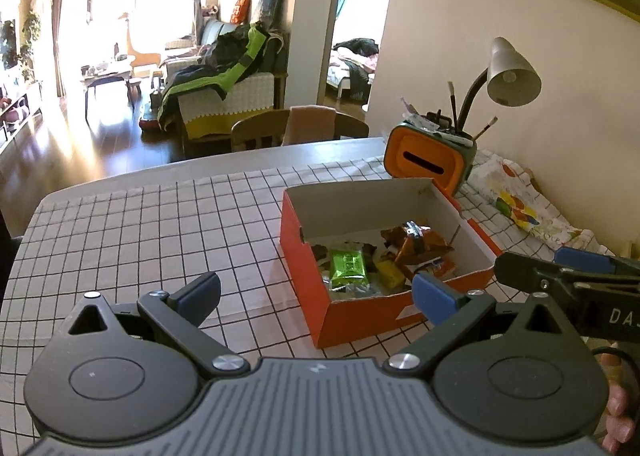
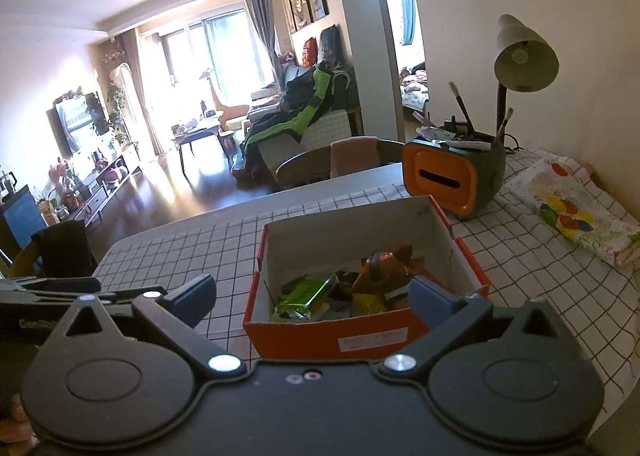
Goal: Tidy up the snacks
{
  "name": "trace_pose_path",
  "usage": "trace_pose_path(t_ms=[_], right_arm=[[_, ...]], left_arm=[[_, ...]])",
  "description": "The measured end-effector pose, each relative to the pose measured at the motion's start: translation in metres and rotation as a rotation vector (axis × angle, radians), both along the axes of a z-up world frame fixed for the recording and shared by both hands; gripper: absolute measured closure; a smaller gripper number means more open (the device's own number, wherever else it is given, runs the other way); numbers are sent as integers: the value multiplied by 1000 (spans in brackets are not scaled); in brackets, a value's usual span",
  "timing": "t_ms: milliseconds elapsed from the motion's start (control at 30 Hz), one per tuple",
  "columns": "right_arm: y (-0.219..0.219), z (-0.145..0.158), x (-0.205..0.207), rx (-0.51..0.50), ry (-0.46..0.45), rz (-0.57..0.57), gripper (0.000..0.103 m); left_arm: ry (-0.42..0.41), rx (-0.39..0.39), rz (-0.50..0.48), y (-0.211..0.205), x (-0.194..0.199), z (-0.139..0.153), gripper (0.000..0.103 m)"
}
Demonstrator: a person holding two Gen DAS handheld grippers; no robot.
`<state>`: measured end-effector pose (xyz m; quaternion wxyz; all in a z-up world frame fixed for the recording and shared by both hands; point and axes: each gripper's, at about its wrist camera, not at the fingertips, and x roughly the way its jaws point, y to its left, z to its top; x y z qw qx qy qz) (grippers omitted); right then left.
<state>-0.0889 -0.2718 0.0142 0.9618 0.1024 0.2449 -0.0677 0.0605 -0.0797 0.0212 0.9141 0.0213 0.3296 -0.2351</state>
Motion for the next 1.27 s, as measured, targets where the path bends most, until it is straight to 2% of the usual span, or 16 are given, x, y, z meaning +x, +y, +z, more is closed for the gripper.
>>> trace_pose_path(t_ms=[400, 1267], right_arm=[[6, -1, 4, -7, 18, 5, 0], [14, -3, 2, -6, 32, -30, 0]], left_arm=[[-12, -19, -8, 6, -2, 2, 0], [17, -19, -55, 12, 0, -3, 0]])
